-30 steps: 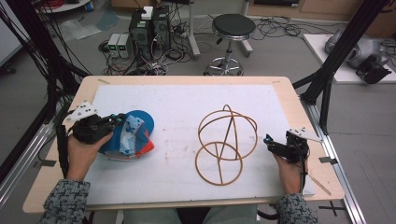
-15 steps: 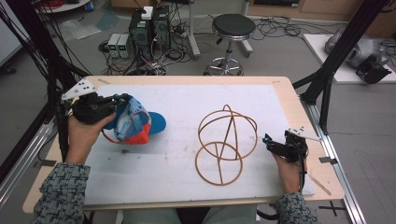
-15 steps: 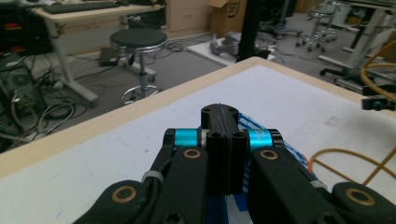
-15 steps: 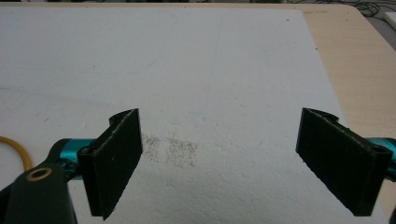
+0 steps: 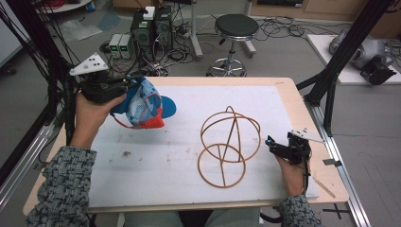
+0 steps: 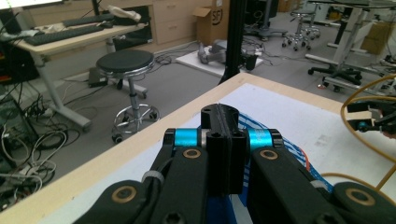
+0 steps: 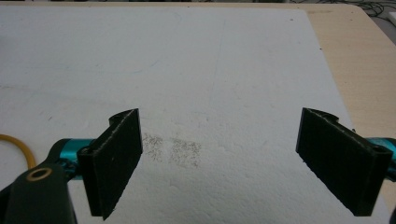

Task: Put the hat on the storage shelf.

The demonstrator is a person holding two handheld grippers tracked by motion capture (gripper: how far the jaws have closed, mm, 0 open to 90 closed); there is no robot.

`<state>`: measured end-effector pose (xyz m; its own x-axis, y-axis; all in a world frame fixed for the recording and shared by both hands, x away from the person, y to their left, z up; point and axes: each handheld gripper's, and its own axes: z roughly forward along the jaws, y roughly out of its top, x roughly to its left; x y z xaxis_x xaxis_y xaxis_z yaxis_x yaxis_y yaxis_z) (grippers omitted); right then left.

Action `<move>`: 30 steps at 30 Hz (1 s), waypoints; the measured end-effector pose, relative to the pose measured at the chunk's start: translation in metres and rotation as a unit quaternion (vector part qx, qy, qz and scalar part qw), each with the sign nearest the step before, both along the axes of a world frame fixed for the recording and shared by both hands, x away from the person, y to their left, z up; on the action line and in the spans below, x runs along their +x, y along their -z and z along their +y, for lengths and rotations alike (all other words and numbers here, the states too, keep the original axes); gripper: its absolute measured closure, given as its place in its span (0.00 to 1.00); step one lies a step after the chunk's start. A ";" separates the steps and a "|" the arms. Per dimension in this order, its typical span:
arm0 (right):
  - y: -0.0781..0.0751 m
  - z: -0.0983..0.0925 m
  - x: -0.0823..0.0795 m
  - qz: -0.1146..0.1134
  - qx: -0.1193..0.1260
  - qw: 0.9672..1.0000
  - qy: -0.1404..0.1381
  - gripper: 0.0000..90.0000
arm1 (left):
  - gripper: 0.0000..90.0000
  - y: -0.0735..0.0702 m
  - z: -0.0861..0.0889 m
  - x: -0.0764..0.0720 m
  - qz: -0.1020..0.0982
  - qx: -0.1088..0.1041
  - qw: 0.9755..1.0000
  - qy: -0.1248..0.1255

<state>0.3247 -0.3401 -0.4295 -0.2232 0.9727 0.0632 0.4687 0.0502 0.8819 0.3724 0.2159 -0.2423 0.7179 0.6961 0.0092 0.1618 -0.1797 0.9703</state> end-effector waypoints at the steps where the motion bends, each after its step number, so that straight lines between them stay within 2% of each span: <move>1: 0.000 0.000 0.000 0.000 -0.001 1.000 0.000 0.15 | 1.00 -0.008 -0.006 0.002 -0.006 -0.001 1.000 0.008; 2: 0.000 0.000 0.000 0.001 0.000 1.000 0.000 0.15 | 1.00 -0.008 -0.006 0.002 -0.006 -0.001 1.000 0.008; 5: 0.000 -0.001 0.000 0.002 0.001 1.000 0.000 0.15 | 1.00 -0.019 -0.013 0.003 -0.023 -0.010 0.999 0.021; 6: 0.000 -0.001 0.000 0.001 0.001 1.000 0.001 0.15 | 1.00 -0.022 -0.014 0.003 -0.026 -0.021 0.999 0.027; 7: 0.000 -0.001 0.000 0.001 0.002 1.000 0.000 0.15 | 1.00 -0.027 -0.017 0.004 -0.032 -0.041 0.998 0.039; 10: 0.000 -0.002 0.000 0.001 0.001 1.000 0.000 0.15 | 1.00 -0.033 -0.022 0.006 -0.036 -0.053 0.997 0.048; 17: 0.000 -0.001 0.000 0.003 0.002 1.000 0.000 0.15 | 1.00 -0.055 -0.041 0.007 -0.057 -0.066 0.993 0.075; 19: 0.000 -0.001 0.000 0.004 0.004 1.000 0.000 0.15 | 1.00 -0.064 -0.051 0.006 -0.061 -0.074 0.992 0.087; 20: 0.000 -0.001 0.000 0.004 0.004 1.000 0.000 0.15 | 1.00 -0.064 -0.051 0.006 -0.061 -0.074 0.992 0.087; 22: 0.000 -0.001 0.000 0.004 0.003 1.000 -0.001 0.15 | 1.00 -0.071 -0.061 0.005 -0.061 -0.080 0.990 0.101; 30: 0.001 -0.002 0.000 0.006 0.006 1.000 0.000 0.15 | 1.00 -0.084 -0.083 0.002 -0.060 -0.086 0.986 0.128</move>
<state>0.3248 -0.3417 -0.4300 -0.2218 0.9720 0.0773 0.4800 0.0398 0.8764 0.3743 0.1326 -0.1580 0.8716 0.4901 0.0022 0.0146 -0.0306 0.9994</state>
